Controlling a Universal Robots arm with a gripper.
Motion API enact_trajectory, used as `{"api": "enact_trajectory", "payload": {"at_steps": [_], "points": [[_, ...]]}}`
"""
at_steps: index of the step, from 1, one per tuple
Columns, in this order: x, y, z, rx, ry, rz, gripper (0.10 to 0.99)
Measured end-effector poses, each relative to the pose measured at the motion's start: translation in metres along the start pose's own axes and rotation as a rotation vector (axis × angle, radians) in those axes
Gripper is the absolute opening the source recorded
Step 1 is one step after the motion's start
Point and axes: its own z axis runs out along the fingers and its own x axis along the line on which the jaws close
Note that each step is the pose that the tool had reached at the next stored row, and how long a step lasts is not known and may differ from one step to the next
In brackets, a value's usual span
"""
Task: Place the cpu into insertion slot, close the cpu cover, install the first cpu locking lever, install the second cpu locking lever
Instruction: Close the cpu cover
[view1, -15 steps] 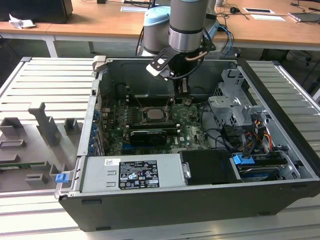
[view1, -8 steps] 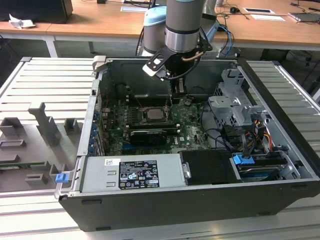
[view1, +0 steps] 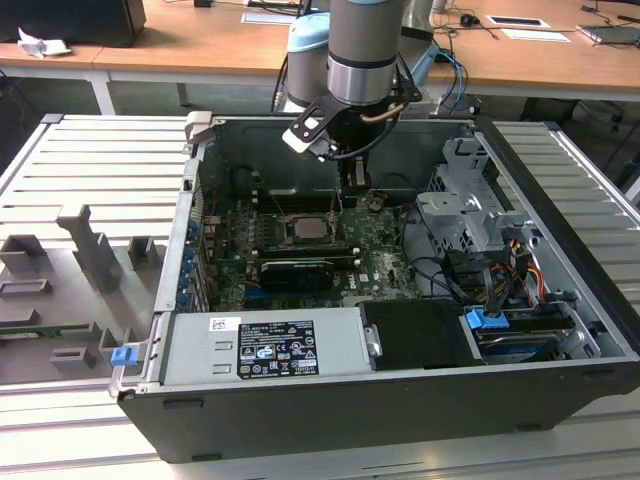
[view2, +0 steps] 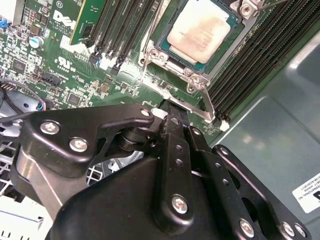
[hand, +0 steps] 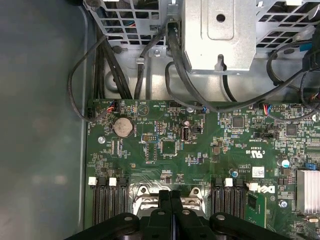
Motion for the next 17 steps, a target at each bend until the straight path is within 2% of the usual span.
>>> {"api": "enact_trajectory", "payload": {"at_steps": [17], "points": [[0.0001, -0.0042, 0.0001, 0.000, 0.0000, 0.000, 0.106]]}}
